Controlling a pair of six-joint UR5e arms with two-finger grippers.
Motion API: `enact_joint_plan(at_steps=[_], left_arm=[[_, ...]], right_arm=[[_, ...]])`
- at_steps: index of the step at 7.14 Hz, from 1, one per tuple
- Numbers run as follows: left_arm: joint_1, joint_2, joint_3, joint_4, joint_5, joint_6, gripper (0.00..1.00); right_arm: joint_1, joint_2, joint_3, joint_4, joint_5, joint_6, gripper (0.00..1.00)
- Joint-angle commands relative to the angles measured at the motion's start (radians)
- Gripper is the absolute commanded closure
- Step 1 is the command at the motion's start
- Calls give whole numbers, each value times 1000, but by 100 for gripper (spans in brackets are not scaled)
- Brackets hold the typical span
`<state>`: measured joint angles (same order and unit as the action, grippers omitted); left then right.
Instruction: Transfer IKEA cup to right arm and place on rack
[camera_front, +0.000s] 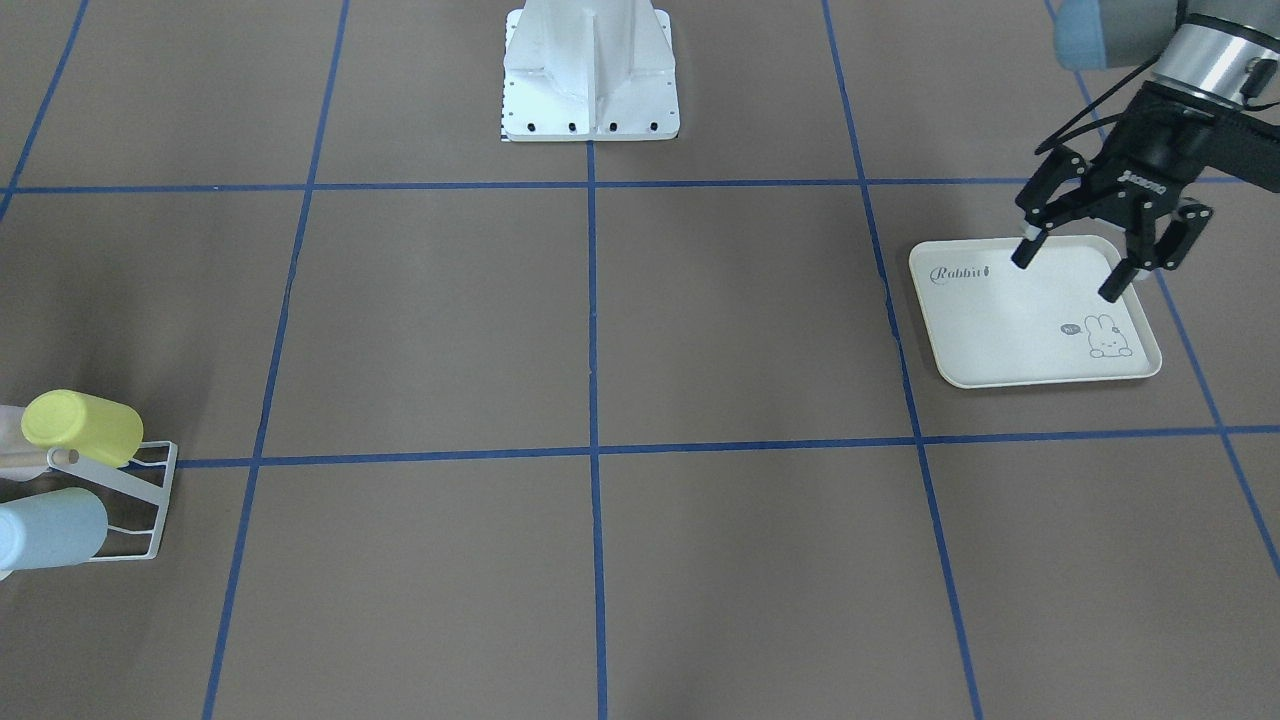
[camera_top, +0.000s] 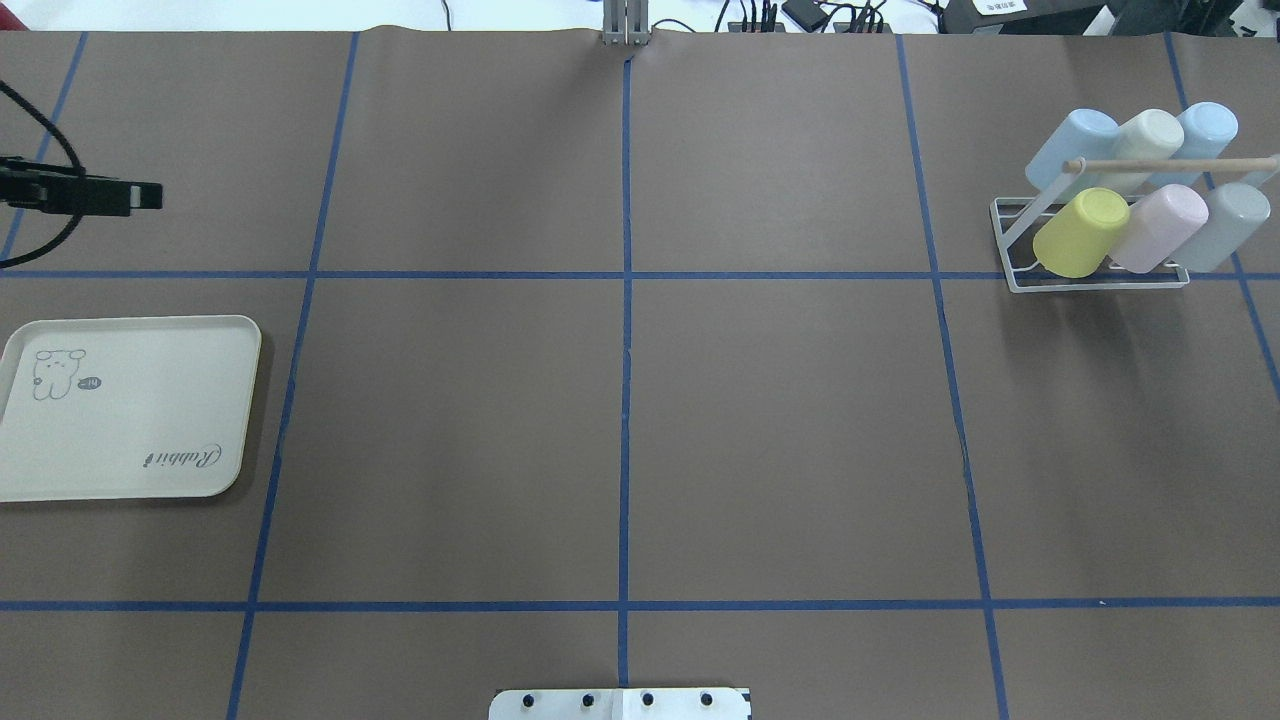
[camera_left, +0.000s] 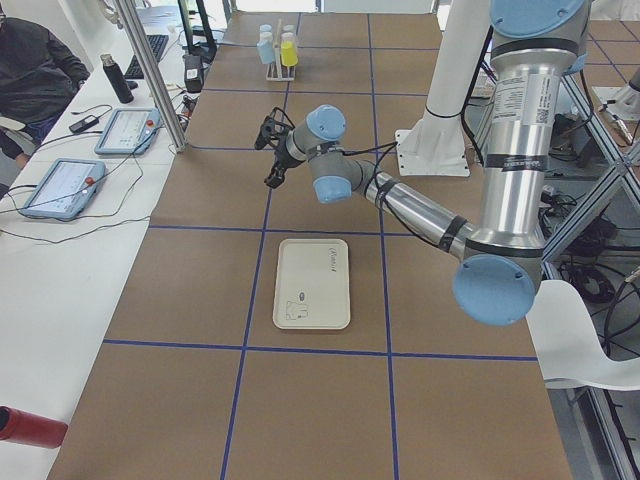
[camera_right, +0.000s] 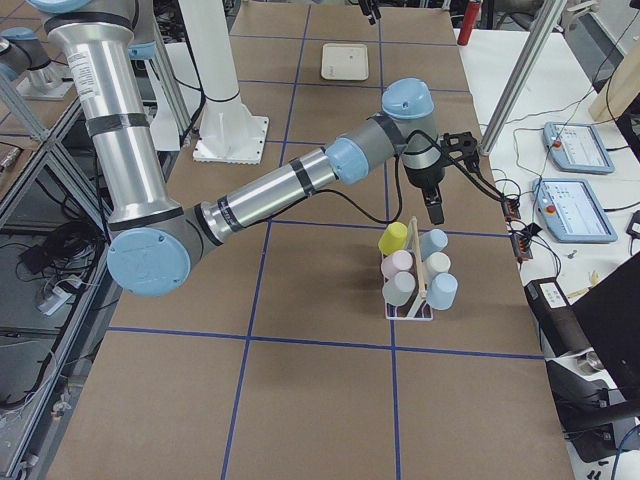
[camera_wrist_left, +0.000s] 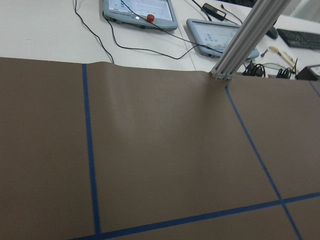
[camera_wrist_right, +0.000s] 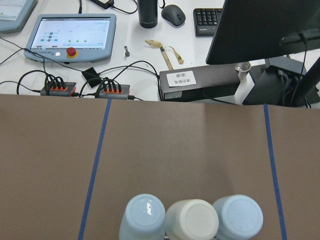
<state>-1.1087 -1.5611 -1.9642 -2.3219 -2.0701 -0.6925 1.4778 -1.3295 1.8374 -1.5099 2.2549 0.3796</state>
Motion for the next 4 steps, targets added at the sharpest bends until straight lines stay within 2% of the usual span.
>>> enact_joint_plan(at_steps=[1,4], left_arm=[[-79,77,33,47,-67,255,0],[-170,102,36,46,-74,206,0]], right_arm=[[22,-7,5,-198,14,-242,0],[30,-62,28,-188,14,-235,0]])
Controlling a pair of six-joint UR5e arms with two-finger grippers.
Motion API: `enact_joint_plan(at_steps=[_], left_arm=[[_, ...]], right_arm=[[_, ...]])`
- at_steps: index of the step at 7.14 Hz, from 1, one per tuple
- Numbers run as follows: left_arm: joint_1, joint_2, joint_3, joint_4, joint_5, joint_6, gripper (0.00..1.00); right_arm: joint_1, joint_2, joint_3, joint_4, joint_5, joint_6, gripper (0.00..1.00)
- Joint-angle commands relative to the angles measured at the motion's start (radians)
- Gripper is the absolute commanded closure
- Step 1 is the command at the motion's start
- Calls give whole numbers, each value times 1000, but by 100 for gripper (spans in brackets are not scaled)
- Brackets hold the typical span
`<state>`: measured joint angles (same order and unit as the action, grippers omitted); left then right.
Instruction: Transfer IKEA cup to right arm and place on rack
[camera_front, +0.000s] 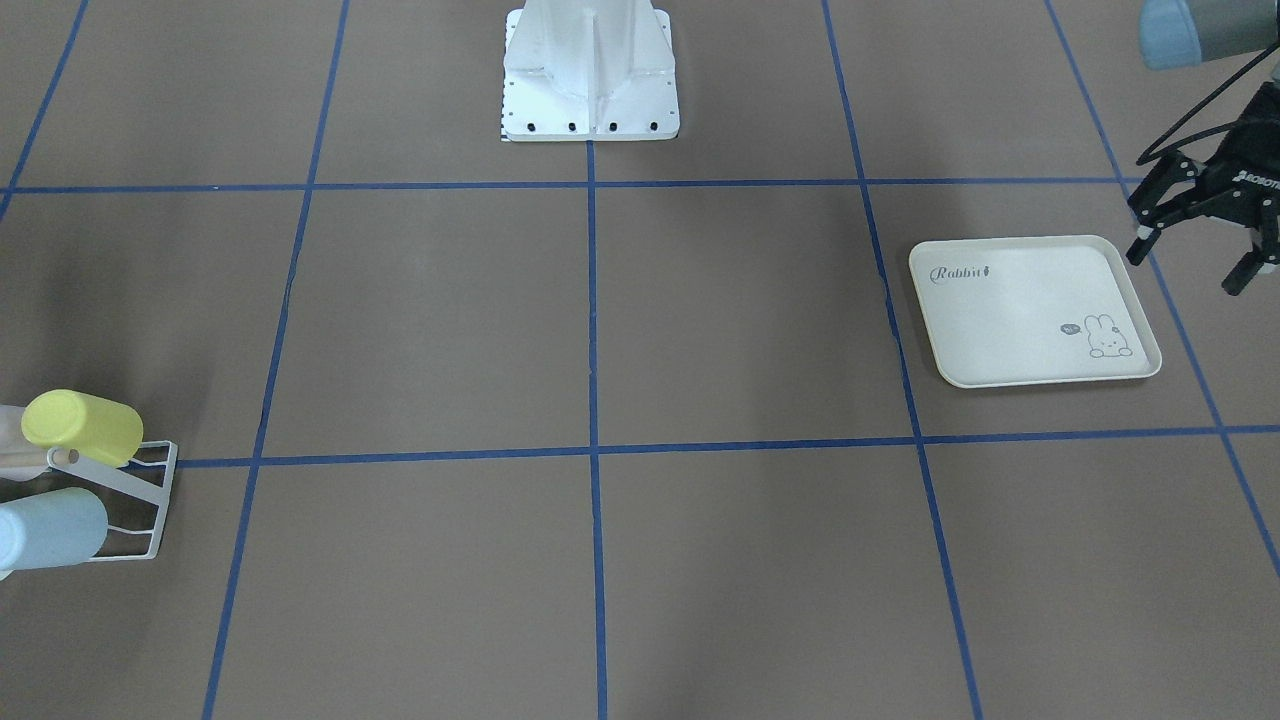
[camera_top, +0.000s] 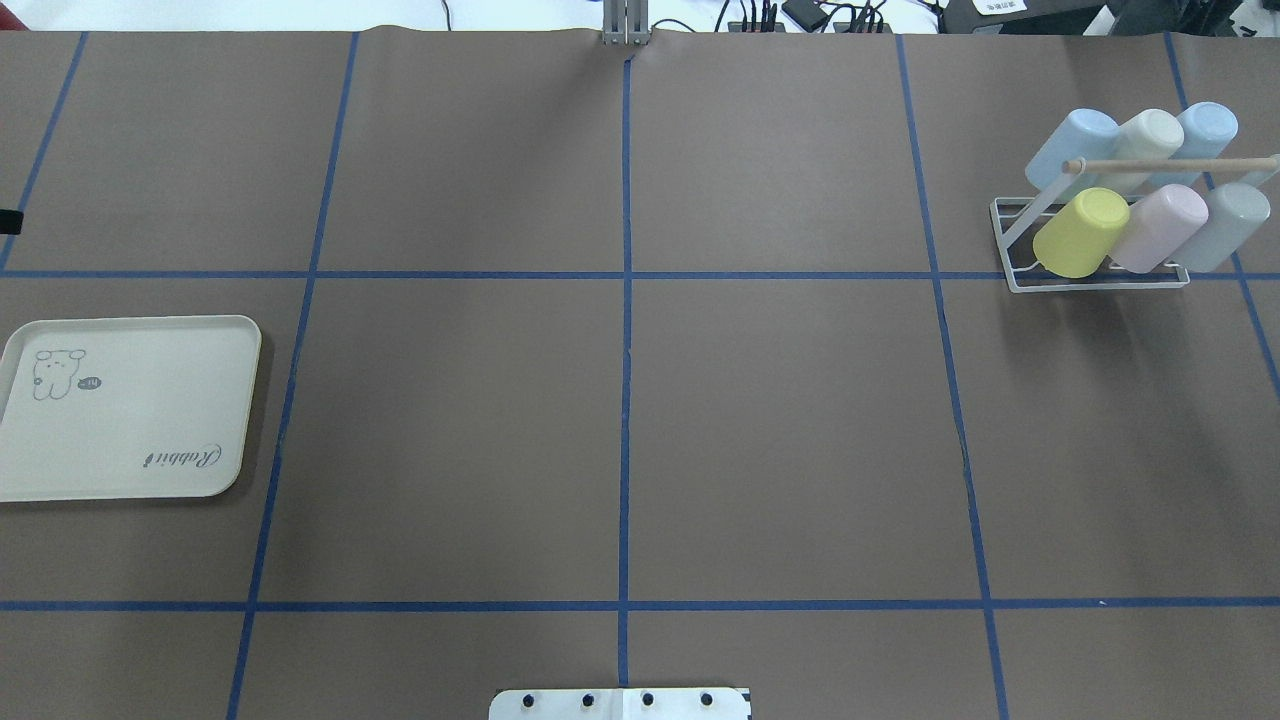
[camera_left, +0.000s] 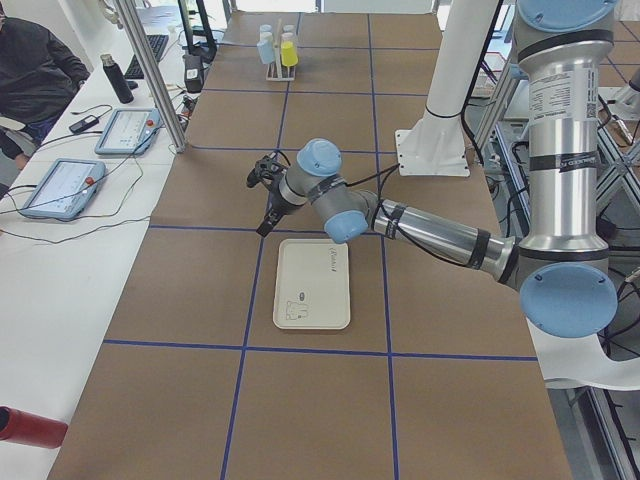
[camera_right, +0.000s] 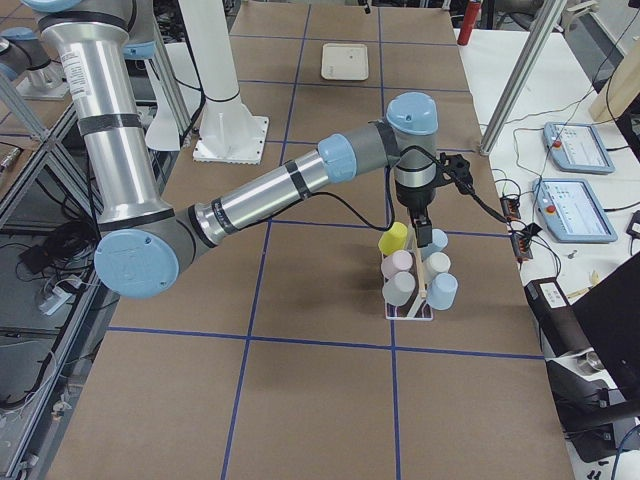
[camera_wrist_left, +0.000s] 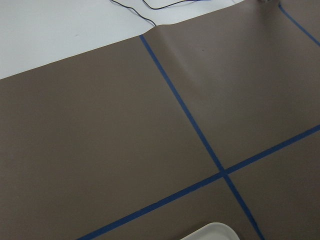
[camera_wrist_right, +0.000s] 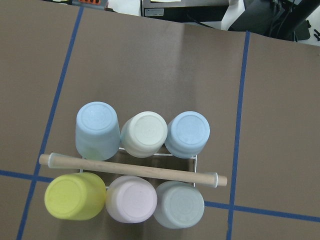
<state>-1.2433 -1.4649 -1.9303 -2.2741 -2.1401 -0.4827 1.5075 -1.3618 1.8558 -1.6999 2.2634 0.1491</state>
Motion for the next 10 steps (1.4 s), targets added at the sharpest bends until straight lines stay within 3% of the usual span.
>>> enact_joint_plan(at_steps=[1,4,5,6,9,10], left_arm=[[-42,12,19,-5,-4,1,0],[-41,53,66,5,-3,4,0],[-39,84,83,5,-3,65,0],[-77,87,115,13,-3,266,0],[-258,70,238,82,-168,355,0],[-261,70,241,96,-163,381,0]], right_arm=[[0,-37,13,8,2,-14,0],[0,-178,8,6,10,-13,0],[0,-222,14,6,18,-11,0],[0,-230,0,5,60,-14,0],[0,-281,-6,8,100,-84,0],[0,-281,-7,6,102,-117,0]])
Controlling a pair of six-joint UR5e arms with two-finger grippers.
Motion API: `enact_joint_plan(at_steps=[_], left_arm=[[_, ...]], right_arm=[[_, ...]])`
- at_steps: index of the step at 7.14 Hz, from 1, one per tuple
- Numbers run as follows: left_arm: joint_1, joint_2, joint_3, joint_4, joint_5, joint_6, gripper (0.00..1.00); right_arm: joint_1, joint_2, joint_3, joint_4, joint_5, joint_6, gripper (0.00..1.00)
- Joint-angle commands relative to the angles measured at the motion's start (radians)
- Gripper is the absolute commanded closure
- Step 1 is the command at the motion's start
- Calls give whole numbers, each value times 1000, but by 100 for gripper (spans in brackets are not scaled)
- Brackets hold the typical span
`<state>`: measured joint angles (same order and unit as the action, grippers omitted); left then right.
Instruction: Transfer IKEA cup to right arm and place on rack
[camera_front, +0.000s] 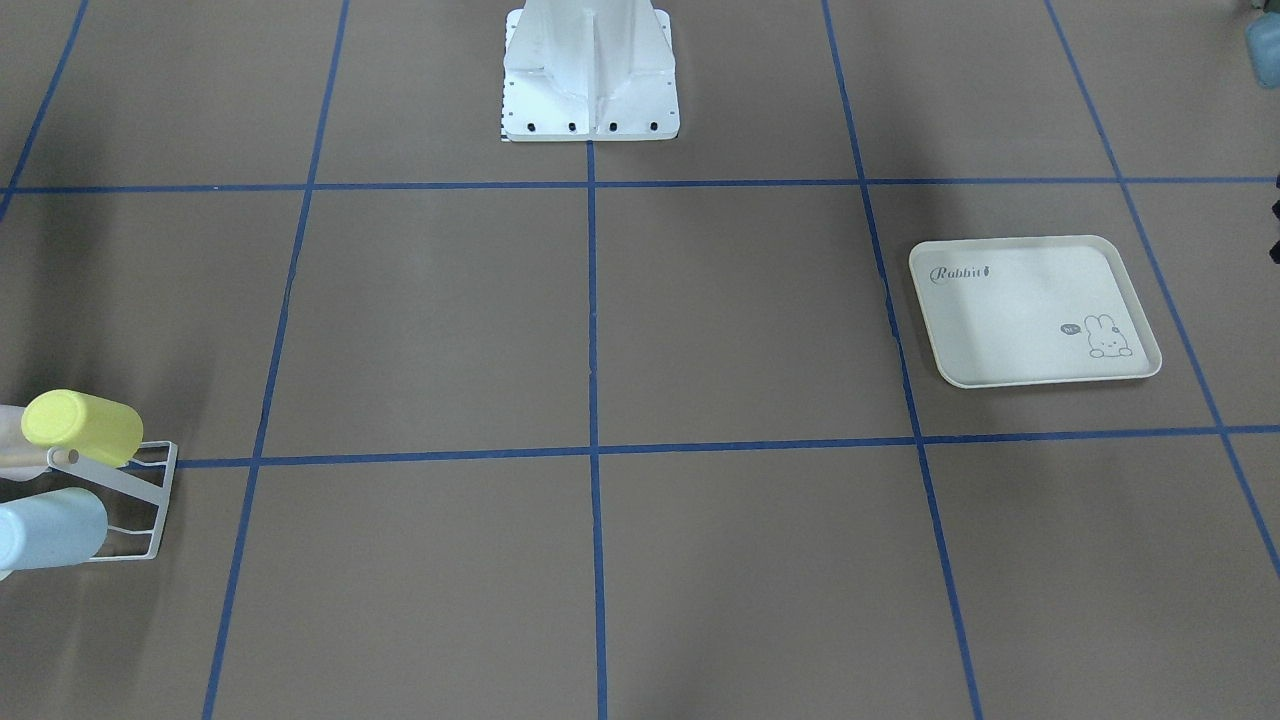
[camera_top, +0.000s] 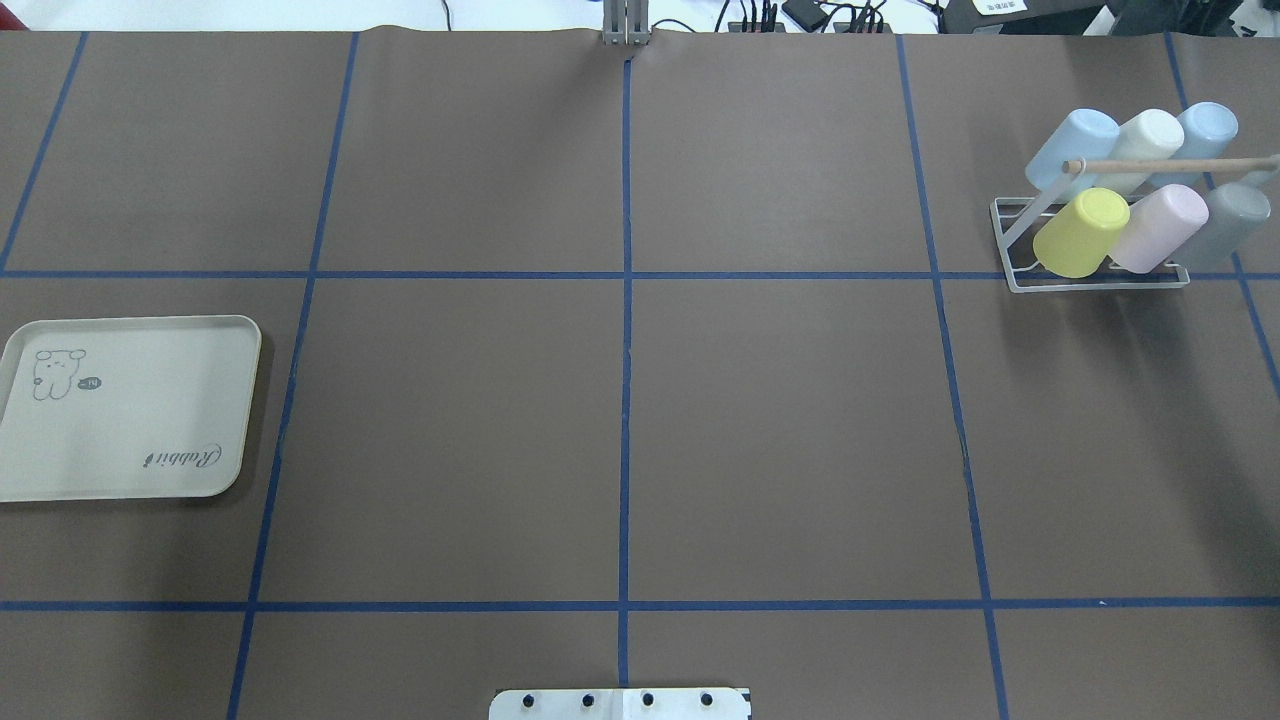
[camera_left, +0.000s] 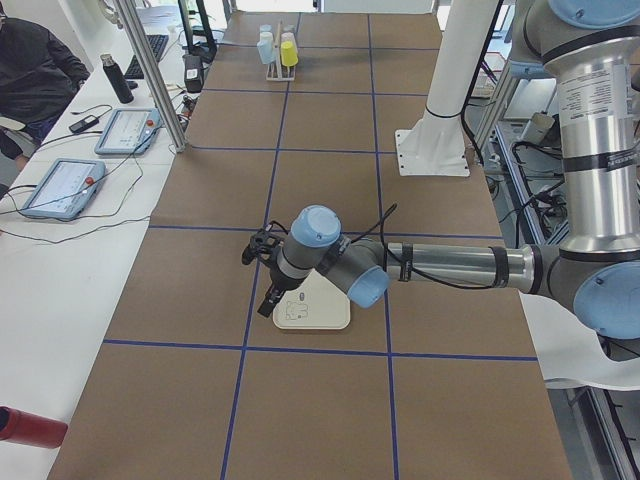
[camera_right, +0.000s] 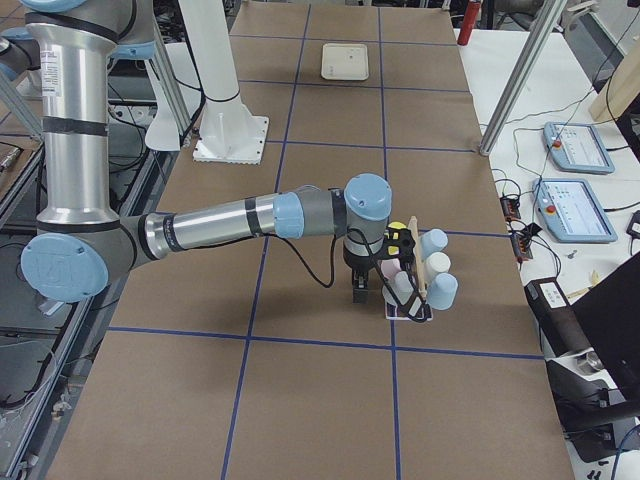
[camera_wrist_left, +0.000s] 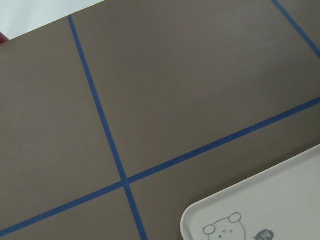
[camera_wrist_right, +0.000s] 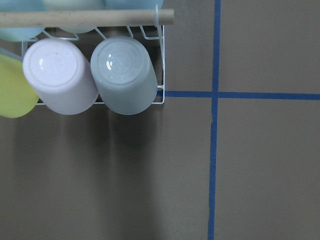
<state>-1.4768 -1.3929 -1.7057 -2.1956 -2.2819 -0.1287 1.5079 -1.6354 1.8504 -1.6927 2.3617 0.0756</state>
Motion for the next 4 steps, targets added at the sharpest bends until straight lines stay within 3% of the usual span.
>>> enact_joint_plan(at_steps=[1,3,4], left_arm=[[-28,-5,14,46,8,68,0],[-42,-63,-3,135,148,139,0],[-62,-84,-17,202,151,199,0]], right_arm=[[0,-6,0,-1,7,-43,0],[0,-7,0,-12,16,-43,0],[1,-9,0,-13,25,-43,0]])
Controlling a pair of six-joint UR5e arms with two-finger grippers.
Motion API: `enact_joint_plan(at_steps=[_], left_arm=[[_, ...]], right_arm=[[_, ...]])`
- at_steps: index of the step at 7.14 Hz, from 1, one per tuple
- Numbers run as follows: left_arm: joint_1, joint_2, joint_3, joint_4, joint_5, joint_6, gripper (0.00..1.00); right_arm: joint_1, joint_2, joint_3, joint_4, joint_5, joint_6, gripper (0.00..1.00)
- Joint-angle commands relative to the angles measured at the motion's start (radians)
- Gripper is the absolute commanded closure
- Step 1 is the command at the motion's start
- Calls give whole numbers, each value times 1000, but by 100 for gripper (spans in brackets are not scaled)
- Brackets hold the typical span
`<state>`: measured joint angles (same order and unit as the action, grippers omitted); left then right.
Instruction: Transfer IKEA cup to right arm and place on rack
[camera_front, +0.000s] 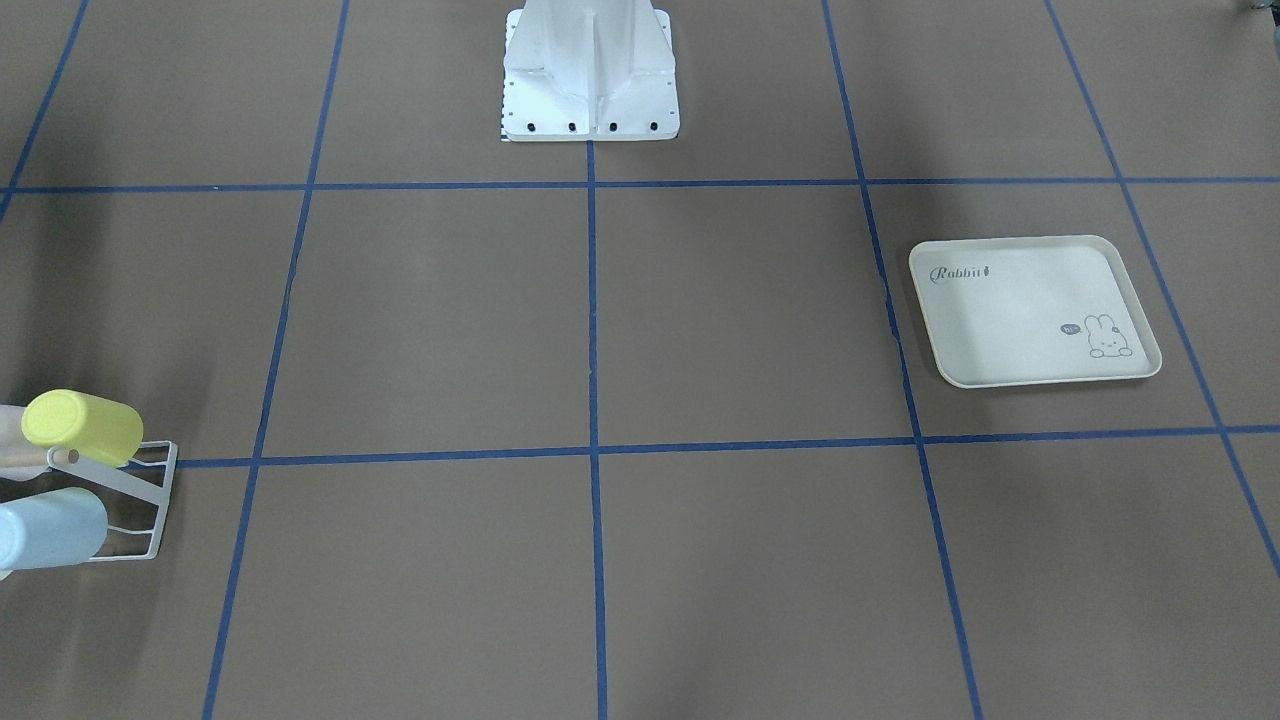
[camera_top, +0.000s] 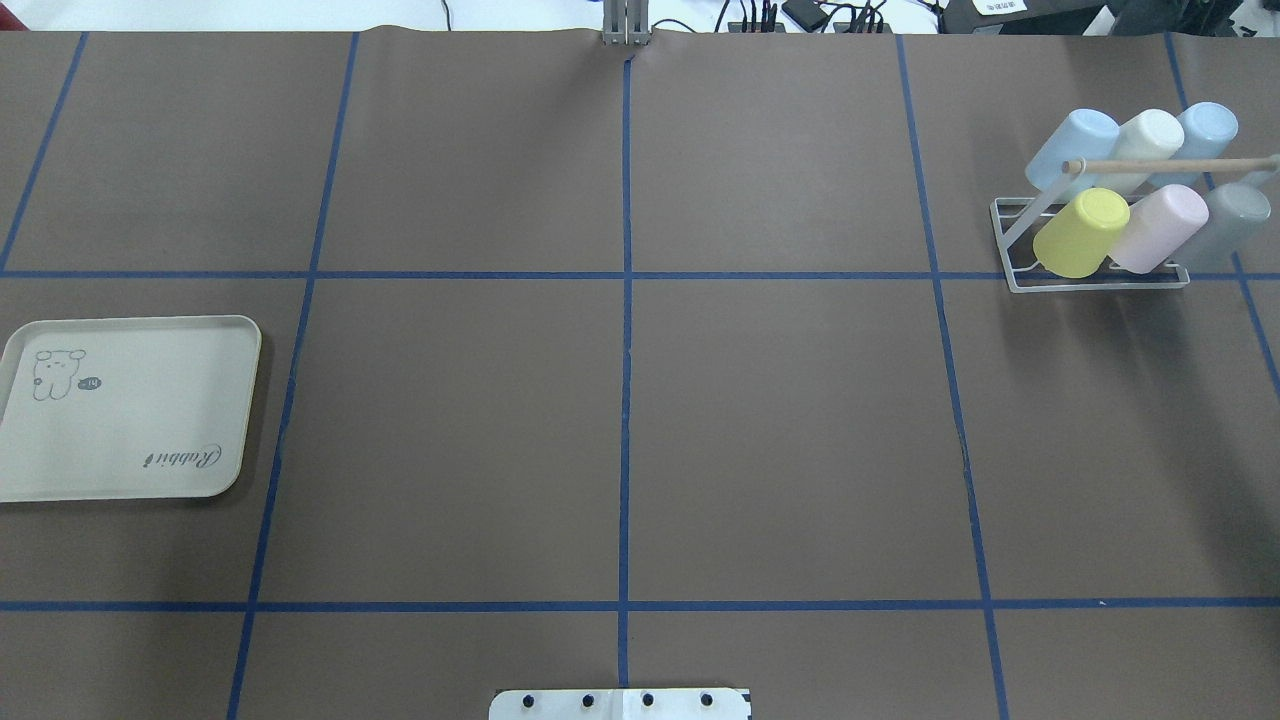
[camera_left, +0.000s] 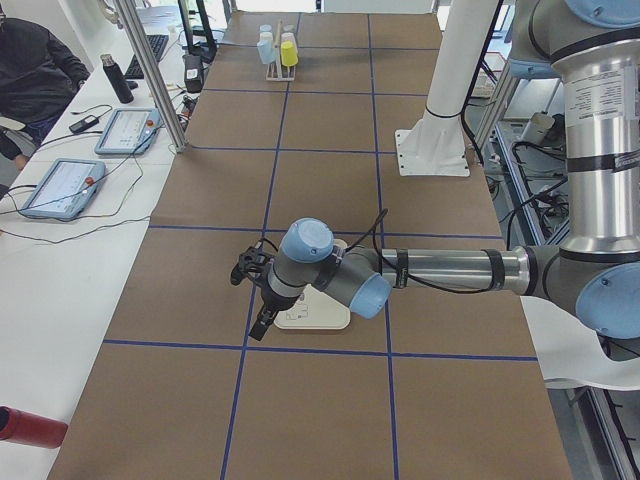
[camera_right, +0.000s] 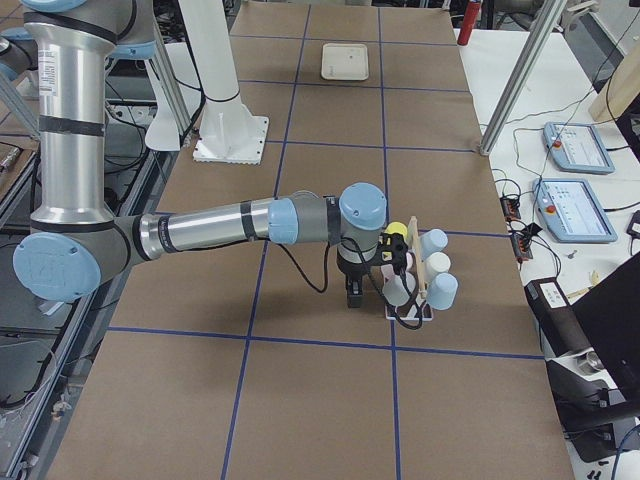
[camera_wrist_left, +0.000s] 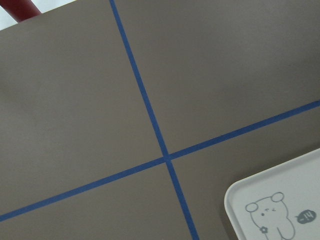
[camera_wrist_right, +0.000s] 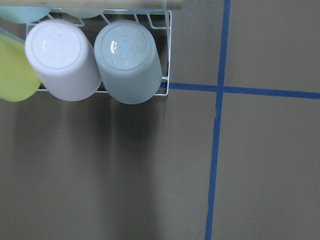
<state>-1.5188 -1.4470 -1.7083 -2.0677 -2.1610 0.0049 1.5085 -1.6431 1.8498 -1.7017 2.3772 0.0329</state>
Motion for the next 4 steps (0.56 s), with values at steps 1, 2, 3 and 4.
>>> enact_joint_plan(at_steps=[1,2,3,4], left_arm=[[-30,-47,-28,139,29,105,0],[-34,-56,-36,208,23,171,0],[-32,-71,-39,313,18,251,0],[-34,-87,-33,404,4,265,0]], right_arm=[[1,-3,0,-3,17,-1,0],[1,-3,0,-6,19,-1,0],[1,-1,2,-6,19,-1,0],[1,-1,2,-7,28,-1,0]])
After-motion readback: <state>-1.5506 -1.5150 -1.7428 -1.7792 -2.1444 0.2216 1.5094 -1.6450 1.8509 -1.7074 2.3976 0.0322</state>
